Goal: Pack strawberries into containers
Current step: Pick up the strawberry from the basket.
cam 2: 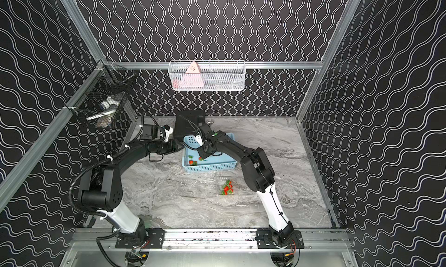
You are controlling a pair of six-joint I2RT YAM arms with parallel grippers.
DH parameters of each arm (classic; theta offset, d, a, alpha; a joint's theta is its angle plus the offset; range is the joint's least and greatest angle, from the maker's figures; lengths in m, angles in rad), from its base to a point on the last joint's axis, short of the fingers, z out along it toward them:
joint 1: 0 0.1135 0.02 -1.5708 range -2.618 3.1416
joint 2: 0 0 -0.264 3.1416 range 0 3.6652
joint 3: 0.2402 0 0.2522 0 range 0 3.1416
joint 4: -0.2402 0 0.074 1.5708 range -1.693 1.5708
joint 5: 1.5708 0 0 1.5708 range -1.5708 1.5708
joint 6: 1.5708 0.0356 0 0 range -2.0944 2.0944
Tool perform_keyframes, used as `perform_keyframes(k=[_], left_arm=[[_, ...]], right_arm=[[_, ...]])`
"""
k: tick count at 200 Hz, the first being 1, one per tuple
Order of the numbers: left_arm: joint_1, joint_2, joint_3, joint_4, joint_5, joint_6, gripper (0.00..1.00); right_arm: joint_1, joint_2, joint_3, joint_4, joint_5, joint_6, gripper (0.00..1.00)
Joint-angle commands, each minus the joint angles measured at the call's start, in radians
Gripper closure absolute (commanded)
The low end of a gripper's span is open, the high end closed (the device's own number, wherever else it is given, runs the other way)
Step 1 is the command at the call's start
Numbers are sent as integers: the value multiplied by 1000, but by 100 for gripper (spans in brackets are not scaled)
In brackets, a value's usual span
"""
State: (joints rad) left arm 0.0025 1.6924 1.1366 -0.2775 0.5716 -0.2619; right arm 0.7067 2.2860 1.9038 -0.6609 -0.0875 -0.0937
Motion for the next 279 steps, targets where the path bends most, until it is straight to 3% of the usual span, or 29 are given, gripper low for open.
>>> perform_keyframes(k=[1,50,124,186,244,279], left_arm=[[4,-7,-1,8,7,9,40],[5,-2,2,3,5,10,40],[7,-5,0,1,2,13,40],[7,-11,-1,0,-1,13,40],[7,-19,-1,1,-2,13,40],[7,-35,4,0,0,12,40]], right_arm=[[-1,27,24,-47,-15,-56,52],[-3,73,58,-66,-16,-83,53],[-1,93,44,-76,6,-97,78],[-9,14,33,-45,-26,-71,100],[-19,-192,-75,-36,-5,-25,100],[-18,-472,-324,-16,-44,75,100]])
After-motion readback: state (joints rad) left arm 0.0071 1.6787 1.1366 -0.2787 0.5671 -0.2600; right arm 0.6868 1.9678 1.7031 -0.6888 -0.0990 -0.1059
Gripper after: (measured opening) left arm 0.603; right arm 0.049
